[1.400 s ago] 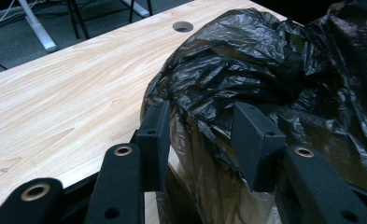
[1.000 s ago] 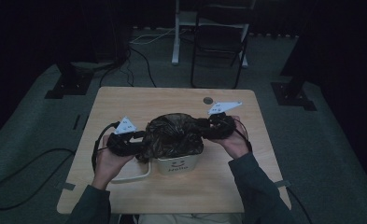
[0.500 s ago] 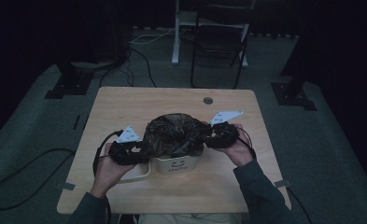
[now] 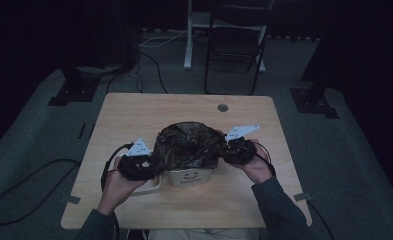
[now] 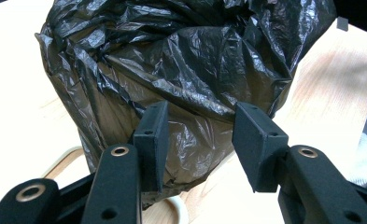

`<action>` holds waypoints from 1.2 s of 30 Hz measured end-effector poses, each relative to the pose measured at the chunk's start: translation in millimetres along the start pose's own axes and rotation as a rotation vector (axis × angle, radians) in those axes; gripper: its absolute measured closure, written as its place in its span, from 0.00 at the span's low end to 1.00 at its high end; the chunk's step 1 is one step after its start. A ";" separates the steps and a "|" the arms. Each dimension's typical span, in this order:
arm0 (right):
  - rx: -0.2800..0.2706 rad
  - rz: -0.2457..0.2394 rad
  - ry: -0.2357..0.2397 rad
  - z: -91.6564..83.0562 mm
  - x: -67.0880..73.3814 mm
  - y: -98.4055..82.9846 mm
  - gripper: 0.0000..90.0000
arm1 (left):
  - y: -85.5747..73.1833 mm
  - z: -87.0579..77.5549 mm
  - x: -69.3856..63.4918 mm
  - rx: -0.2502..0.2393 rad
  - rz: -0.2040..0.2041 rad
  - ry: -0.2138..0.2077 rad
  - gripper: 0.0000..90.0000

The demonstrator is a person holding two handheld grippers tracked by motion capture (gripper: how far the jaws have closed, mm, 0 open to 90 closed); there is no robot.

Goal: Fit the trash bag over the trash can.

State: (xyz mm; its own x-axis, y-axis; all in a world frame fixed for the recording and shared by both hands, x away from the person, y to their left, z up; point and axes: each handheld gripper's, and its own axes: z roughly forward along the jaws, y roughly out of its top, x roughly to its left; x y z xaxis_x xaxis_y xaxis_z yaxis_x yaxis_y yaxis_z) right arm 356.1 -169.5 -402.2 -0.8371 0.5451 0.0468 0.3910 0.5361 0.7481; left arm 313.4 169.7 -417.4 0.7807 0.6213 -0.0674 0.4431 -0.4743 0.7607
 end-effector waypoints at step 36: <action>-0.043 0.087 -0.037 -31.8 -7.5 -37.2 0.98 | 22.1 39.1 -5.3 0.018 0.055 -0.023 0.93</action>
State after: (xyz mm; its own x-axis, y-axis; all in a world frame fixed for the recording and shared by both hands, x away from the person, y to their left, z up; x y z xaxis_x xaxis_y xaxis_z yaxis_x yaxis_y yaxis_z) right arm 335.7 -214.0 -409.4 -0.7856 0.6124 0.0883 0.4439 0.4585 0.7699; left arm 336.3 131.6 -425.5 0.8138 0.5797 -0.0404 0.4067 -0.5184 0.7522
